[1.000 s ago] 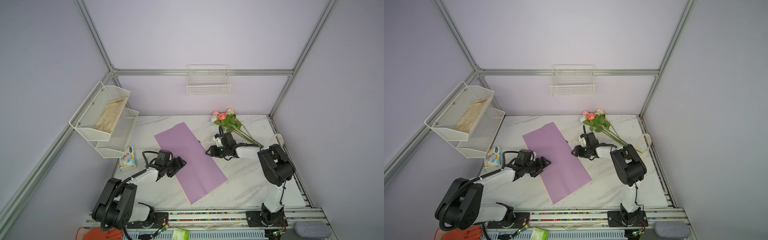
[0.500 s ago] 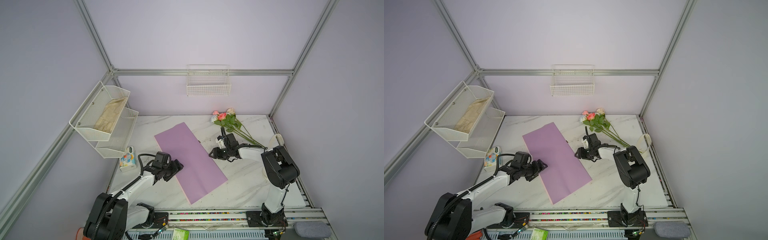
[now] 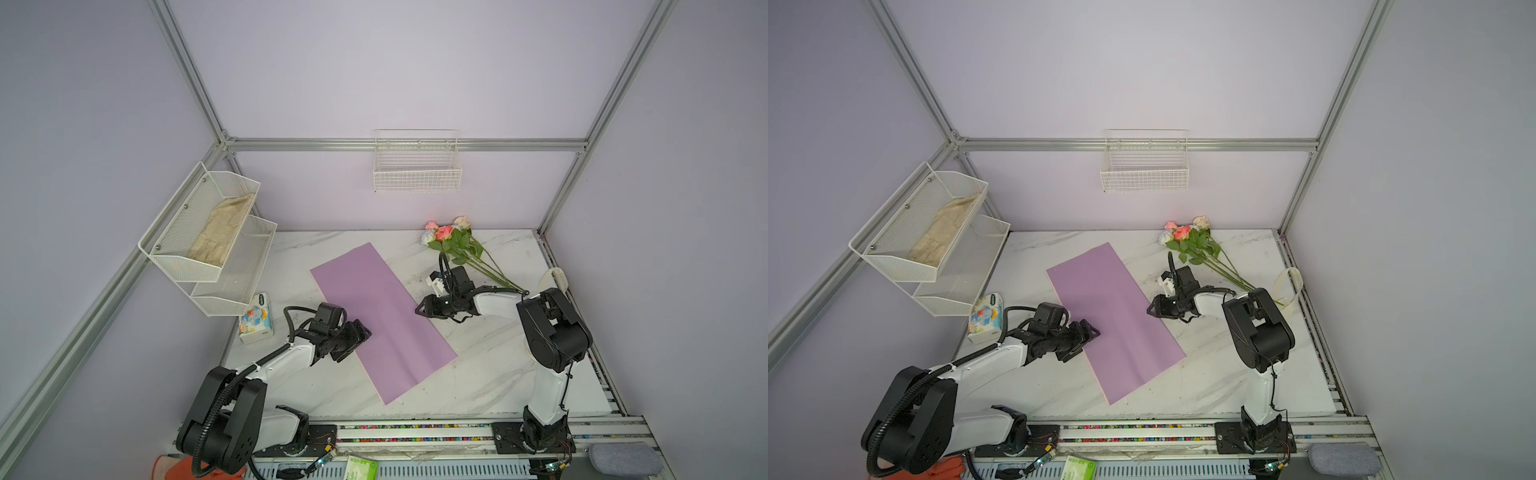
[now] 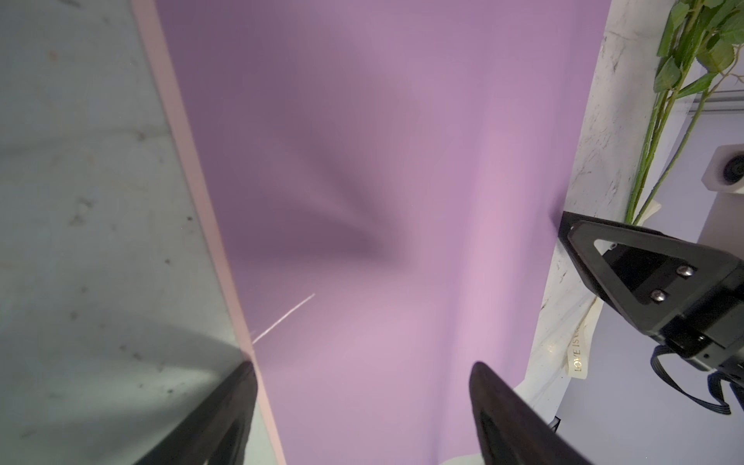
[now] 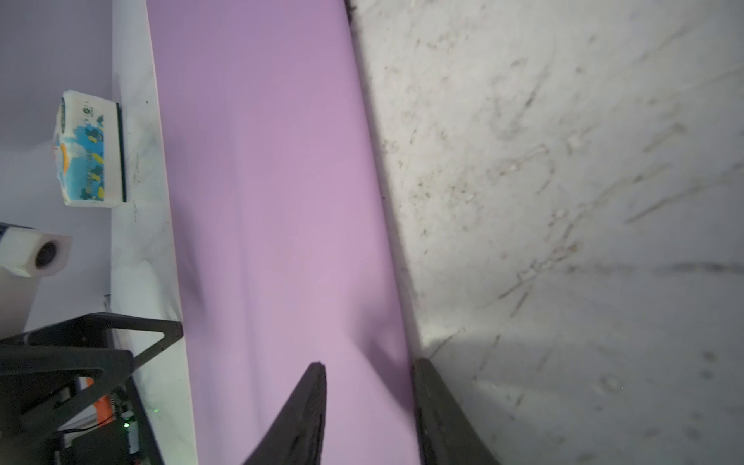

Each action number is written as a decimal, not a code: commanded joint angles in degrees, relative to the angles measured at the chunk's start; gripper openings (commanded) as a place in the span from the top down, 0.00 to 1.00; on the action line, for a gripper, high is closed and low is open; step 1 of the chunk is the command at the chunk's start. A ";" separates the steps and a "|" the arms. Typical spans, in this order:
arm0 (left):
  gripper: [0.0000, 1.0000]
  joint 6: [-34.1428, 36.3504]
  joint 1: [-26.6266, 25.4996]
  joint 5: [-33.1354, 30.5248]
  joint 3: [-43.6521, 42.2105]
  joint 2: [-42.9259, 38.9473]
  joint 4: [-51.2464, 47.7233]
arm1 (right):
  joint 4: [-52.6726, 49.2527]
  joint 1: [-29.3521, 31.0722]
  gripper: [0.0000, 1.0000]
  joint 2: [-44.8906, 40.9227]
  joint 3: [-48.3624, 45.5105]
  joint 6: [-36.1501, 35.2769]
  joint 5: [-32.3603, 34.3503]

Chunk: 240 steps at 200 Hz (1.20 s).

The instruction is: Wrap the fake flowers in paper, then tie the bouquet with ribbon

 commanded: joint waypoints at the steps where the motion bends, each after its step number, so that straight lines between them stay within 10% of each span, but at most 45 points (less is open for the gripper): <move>1: 0.20 -0.03 -0.68 1.05 1.82 2.16 -0.39 | -5.39 0.61 0.63 3.22 -1.44 -1.13 -0.40; 129: 0.36 -4.51 -1.06 2.74 -1.27 -2.27 9.44 | -4.81 0.70 0.75 2.75 -1.93 -0.70 -0.49; 240: 0.28 -5.20 -4.97 -0.01 -0.21 -21.89 -27.78 | -4.52 4.02 0.63 -10.89 -8.95 5.40 0.97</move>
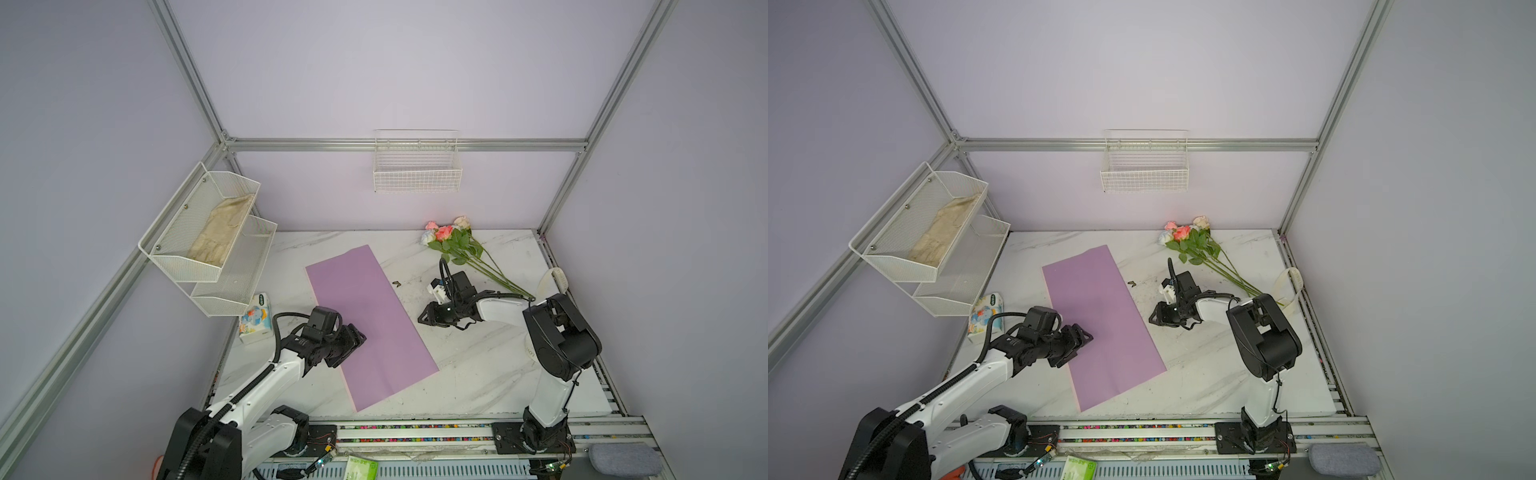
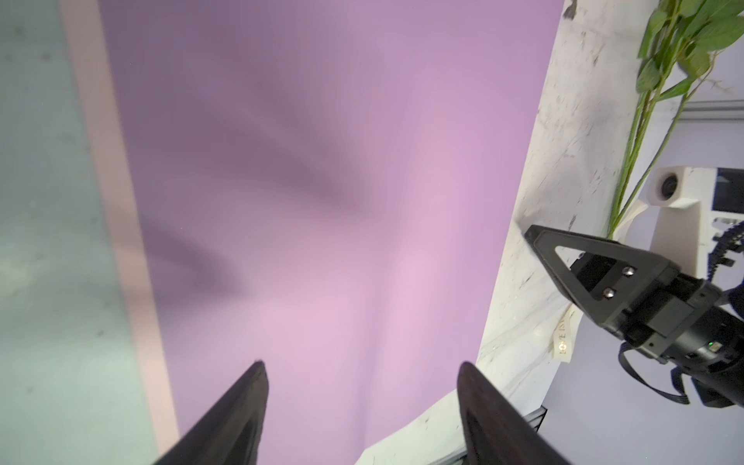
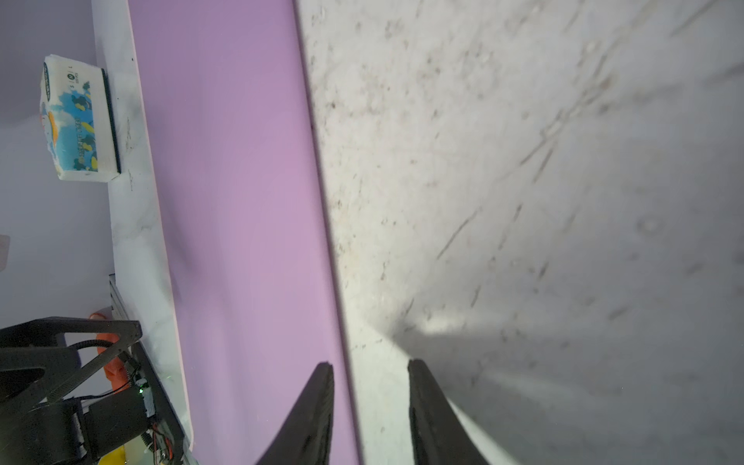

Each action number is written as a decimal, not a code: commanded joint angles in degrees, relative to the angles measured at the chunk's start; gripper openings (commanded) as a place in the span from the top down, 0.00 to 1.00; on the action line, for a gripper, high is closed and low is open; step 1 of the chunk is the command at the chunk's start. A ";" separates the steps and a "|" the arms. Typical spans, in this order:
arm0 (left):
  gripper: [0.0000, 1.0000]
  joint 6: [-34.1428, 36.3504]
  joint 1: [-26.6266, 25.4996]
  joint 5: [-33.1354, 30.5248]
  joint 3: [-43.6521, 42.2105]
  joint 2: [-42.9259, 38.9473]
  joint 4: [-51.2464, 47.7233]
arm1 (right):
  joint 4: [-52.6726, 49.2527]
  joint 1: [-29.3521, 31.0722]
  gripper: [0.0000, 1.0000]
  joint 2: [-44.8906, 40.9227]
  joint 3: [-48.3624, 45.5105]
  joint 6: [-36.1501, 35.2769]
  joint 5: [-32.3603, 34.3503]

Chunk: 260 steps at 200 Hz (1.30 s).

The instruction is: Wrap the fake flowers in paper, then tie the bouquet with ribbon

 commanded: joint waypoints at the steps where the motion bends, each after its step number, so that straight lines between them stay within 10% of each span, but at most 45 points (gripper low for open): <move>1: 0.28 -1.80 -2.61 2.06 -0.72 -5.16 -9.84 | -0.63 2.04 0.63 -3.34 -2.88 2.92 0.86; 260: 0.31 -2.13 -6.63 1.37 -5.39 4.16 -3.22 | 1.42 5.48 0.56 1.25 -4.84 4.66 2.94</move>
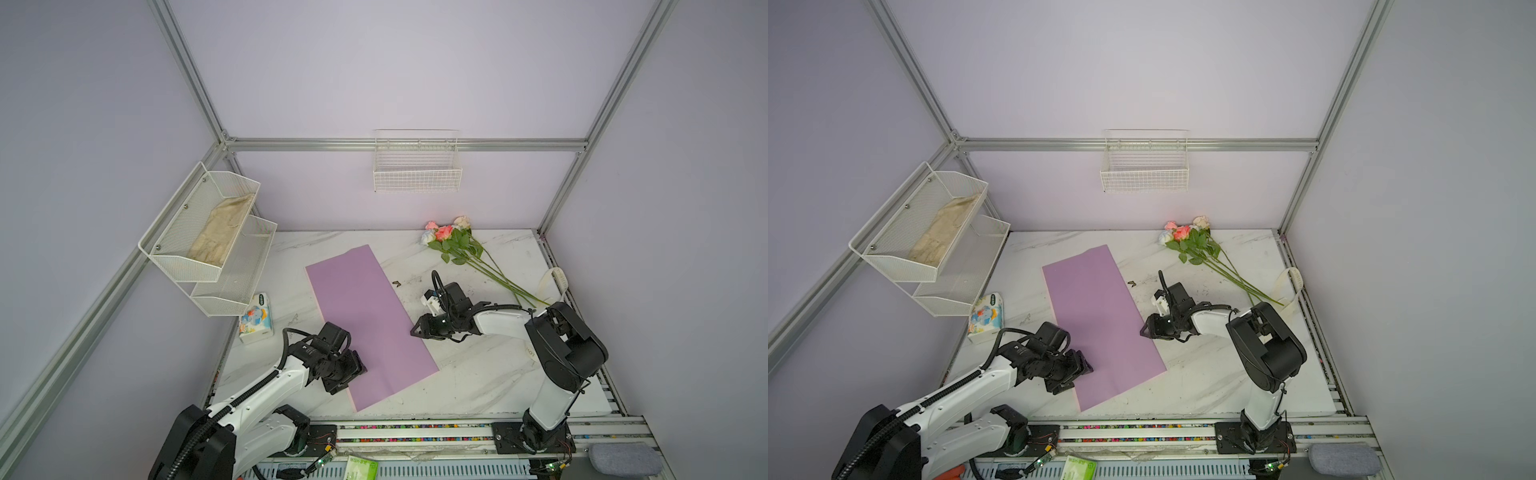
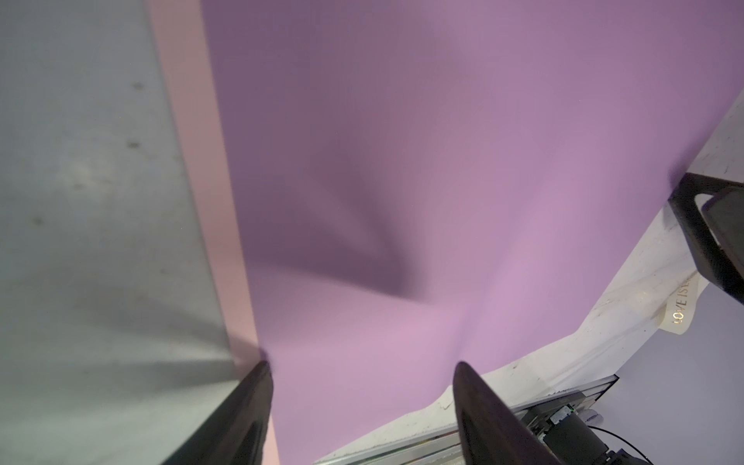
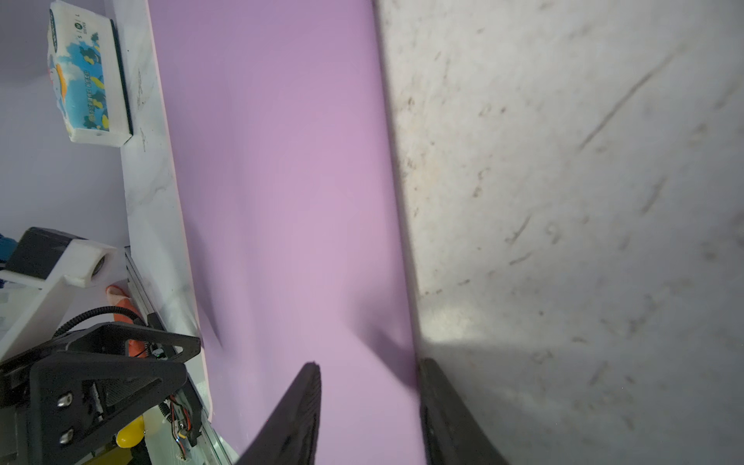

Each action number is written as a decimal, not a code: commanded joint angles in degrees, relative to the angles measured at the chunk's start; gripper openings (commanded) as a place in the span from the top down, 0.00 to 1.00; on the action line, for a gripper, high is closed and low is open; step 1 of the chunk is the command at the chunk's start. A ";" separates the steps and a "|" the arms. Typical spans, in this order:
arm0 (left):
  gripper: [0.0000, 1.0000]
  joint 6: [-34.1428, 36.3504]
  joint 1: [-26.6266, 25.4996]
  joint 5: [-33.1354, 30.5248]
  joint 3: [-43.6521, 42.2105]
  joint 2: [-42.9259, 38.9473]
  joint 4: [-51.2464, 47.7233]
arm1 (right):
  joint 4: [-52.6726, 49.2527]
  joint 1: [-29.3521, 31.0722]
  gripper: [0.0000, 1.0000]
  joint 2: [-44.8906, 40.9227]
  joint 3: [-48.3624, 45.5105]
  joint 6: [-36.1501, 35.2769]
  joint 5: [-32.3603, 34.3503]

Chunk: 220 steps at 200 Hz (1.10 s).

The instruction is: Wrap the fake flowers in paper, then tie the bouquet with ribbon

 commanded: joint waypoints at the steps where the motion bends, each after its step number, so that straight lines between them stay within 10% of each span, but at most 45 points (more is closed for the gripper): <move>1: 0.31 0.19 -0.38 0.59 -2.25 0.13 2.40 | -2.73 0.39 0.56 2.31 -0.87 0.20 2.48; 220: 0.27 3.34 -1.07 -2.89 1.56 3.73 -3.84 | -2.14 0.41 0.57 3.43 -1.03 0.19 2.52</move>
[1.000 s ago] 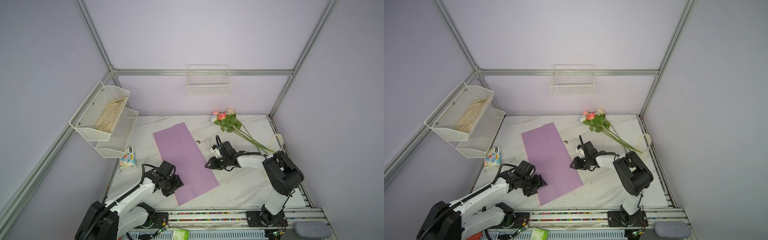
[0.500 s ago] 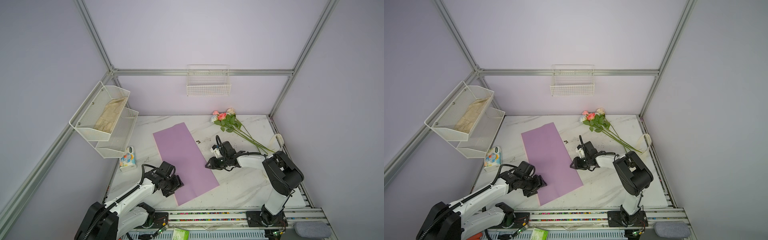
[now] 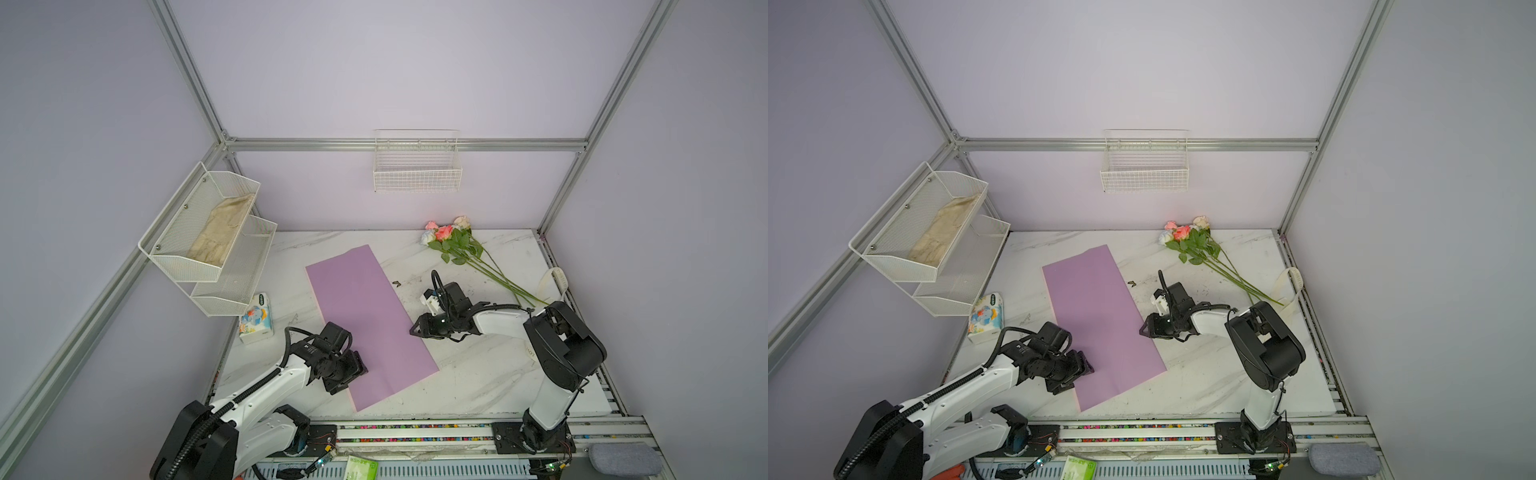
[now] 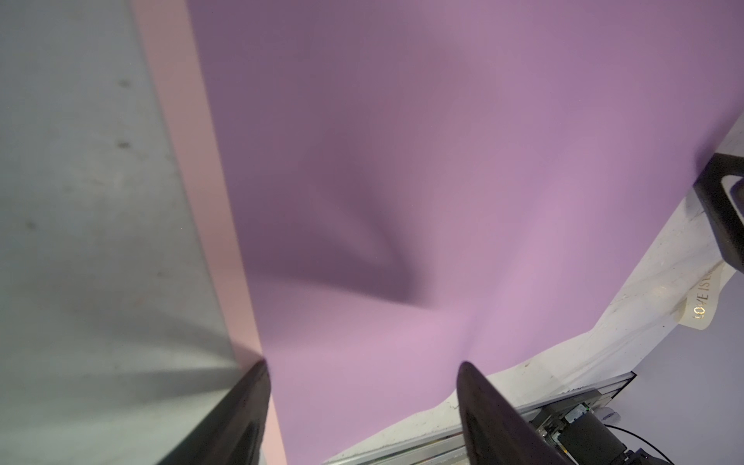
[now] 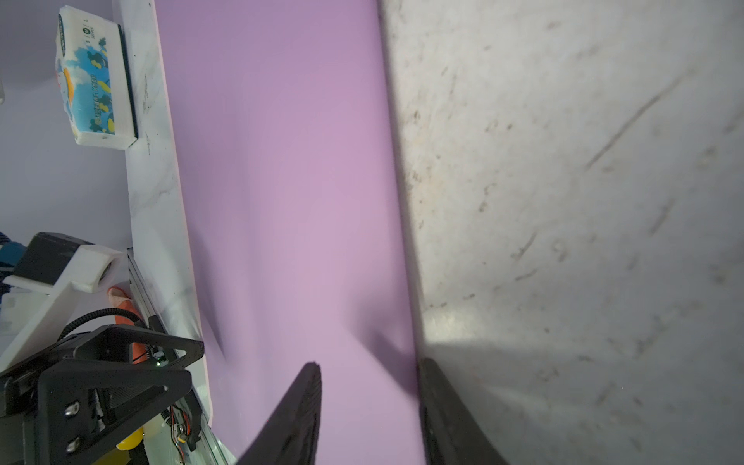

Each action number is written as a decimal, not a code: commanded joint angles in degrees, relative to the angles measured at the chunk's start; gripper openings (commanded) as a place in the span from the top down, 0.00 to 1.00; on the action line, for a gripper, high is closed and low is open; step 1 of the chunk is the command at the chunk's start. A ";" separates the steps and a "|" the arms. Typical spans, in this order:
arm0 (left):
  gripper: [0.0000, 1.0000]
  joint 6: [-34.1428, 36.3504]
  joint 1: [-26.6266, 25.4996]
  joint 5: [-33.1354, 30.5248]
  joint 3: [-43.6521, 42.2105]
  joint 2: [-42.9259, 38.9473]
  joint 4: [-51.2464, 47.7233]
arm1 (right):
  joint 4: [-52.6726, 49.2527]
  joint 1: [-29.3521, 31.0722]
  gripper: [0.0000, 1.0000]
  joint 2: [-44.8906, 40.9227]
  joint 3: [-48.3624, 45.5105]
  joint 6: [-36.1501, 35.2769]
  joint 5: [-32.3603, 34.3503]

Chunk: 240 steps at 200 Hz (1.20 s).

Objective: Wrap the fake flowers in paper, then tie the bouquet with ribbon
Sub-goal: 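Straighten the paper with left gripper while right gripper releases and draws back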

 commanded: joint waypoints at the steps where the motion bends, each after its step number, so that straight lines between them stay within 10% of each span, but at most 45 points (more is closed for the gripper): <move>1: 0.27 1.38 -0.51 -2.10 1.20 2.82 -2.59 | -3.59 0.38 0.57 2.82 -1.06 0.15 2.57; 240: 0.42 -10.83 -1.47 3.34 -10.08 -4.00 29.12 | -3.36 0.45 0.79 2.71 -1.94 -0.16 4.34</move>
